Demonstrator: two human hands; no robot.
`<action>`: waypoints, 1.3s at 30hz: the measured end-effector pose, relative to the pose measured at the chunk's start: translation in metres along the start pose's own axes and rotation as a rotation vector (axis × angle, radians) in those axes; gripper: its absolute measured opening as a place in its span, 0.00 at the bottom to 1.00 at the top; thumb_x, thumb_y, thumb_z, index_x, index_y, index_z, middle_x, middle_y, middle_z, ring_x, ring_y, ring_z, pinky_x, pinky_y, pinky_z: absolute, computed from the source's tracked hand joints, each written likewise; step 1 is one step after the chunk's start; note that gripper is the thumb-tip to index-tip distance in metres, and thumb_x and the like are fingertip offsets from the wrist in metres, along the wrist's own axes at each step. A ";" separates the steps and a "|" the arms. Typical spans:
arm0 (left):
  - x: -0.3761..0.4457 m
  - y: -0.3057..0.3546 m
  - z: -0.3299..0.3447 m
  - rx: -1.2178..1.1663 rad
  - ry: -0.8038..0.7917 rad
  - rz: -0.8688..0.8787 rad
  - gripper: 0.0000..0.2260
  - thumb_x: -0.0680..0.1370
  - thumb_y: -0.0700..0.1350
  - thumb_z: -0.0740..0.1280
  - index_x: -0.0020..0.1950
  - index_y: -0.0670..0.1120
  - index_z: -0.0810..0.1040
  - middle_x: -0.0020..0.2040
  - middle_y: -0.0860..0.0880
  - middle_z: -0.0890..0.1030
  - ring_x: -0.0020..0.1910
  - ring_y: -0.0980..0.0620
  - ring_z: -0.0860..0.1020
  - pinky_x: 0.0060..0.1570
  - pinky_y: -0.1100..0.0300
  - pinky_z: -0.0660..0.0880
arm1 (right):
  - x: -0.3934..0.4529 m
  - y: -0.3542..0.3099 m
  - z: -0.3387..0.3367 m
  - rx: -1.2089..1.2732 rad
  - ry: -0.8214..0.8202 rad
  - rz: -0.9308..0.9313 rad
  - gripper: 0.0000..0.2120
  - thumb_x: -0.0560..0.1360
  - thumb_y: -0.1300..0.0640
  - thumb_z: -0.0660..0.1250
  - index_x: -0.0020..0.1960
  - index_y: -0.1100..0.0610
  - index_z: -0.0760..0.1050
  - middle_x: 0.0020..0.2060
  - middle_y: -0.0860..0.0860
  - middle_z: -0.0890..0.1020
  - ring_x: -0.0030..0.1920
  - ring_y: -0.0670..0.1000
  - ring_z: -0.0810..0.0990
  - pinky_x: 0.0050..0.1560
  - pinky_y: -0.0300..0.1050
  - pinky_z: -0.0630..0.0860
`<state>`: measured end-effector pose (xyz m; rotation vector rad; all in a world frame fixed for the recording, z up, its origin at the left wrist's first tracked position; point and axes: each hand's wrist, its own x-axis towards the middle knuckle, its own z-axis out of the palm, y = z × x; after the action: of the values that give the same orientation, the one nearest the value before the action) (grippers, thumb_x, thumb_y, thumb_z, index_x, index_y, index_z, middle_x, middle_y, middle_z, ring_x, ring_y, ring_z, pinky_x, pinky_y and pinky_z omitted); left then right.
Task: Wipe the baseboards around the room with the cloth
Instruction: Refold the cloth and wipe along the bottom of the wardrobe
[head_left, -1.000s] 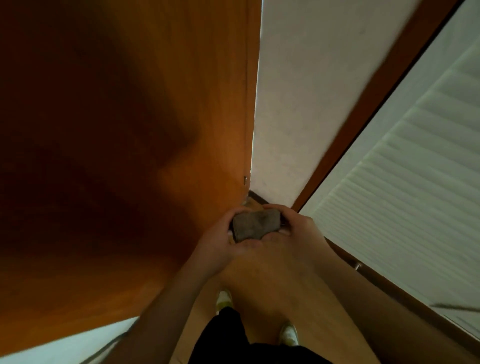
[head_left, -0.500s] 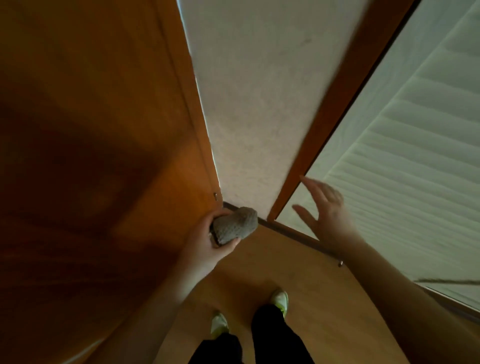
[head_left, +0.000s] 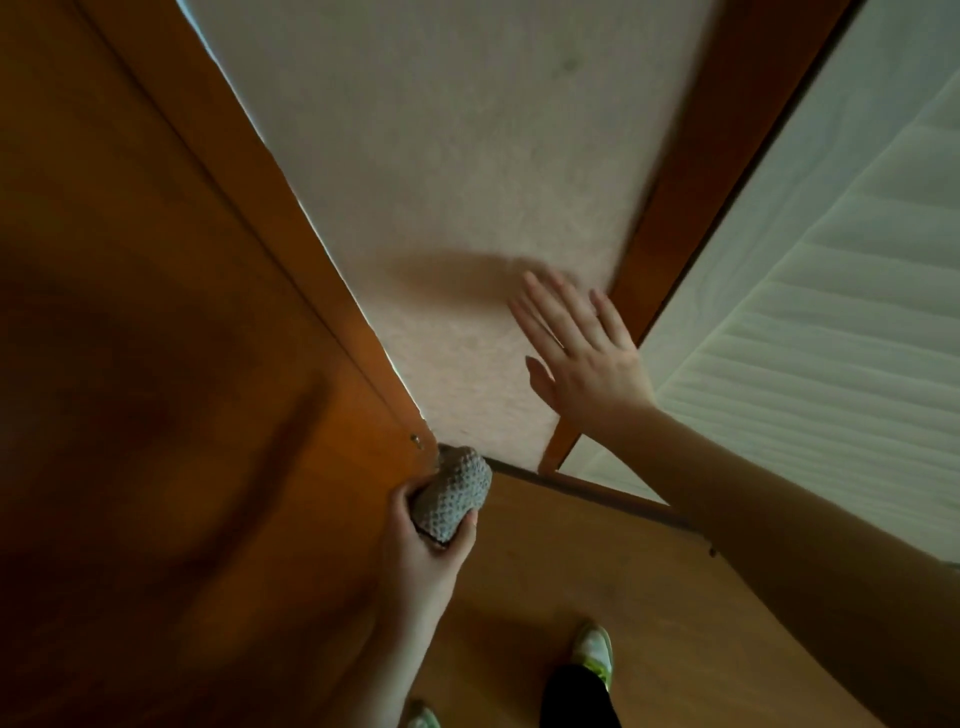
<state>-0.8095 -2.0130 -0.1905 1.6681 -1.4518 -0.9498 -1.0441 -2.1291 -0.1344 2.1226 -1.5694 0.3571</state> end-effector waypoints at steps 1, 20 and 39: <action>0.005 -0.014 0.000 -0.003 -0.004 0.012 0.26 0.70 0.44 0.78 0.59 0.60 0.67 0.56 0.63 0.74 0.55 0.63 0.77 0.49 0.68 0.77 | -0.004 -0.008 0.012 -0.012 -0.015 0.004 0.33 0.80 0.50 0.62 0.81 0.55 0.54 0.80 0.53 0.54 0.80 0.54 0.50 0.79 0.54 0.44; 0.103 -0.338 0.145 0.066 -0.069 0.063 0.25 0.71 0.49 0.77 0.66 0.47 0.77 0.60 0.56 0.78 0.59 0.57 0.78 0.57 0.62 0.77 | -0.151 -0.117 0.311 -0.064 -0.112 0.017 0.34 0.82 0.45 0.57 0.82 0.55 0.48 0.81 0.52 0.47 0.81 0.54 0.45 0.79 0.55 0.42; 0.204 -0.613 0.296 0.239 0.147 -0.227 0.26 0.74 0.49 0.75 0.70 0.47 0.73 0.68 0.45 0.77 0.67 0.43 0.75 0.62 0.49 0.74 | -0.238 -0.138 0.545 -0.211 0.007 -0.273 0.35 0.82 0.44 0.55 0.82 0.56 0.45 0.81 0.55 0.45 0.81 0.56 0.44 0.79 0.58 0.40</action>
<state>-0.7670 -2.1638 -0.8837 2.0676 -1.3388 -0.7751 -1.0255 -2.1817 -0.7426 2.1279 -1.2314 0.1018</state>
